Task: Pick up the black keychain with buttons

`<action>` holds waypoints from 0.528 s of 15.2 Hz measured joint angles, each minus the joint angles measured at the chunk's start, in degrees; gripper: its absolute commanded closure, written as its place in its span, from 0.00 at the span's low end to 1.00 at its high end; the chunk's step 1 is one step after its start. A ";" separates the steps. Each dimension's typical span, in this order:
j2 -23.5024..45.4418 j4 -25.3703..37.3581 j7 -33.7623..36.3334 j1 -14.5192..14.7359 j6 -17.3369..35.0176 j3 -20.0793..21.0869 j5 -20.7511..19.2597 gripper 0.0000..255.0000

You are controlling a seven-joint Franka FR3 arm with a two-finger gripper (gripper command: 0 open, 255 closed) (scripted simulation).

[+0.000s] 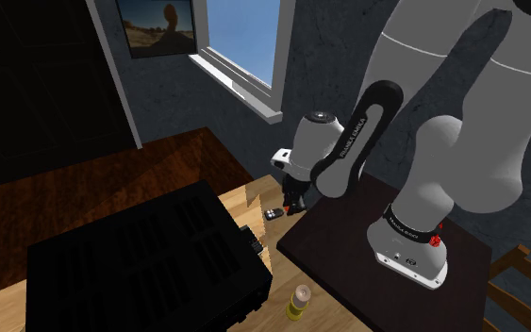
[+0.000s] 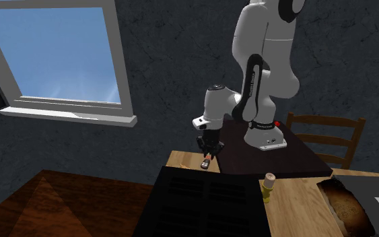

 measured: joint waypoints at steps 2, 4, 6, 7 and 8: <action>-2.94 -0.72 4.84 0.60 -2.18 -2.31 -6.70 1.00; -6.50 -1.26 8.41 -1.08 -5.11 -2.47 -12.11 1.00; -9.53 -1.52 10.33 -2.48 -7.88 -1.73 -14.77 1.00; -10.97 -1.56 10.80 -3.02 -9.27 -1.50 -15.56 1.00; -11.89 -1.63 11.24 -3.30 -10.13 -1.22 -16.01 1.00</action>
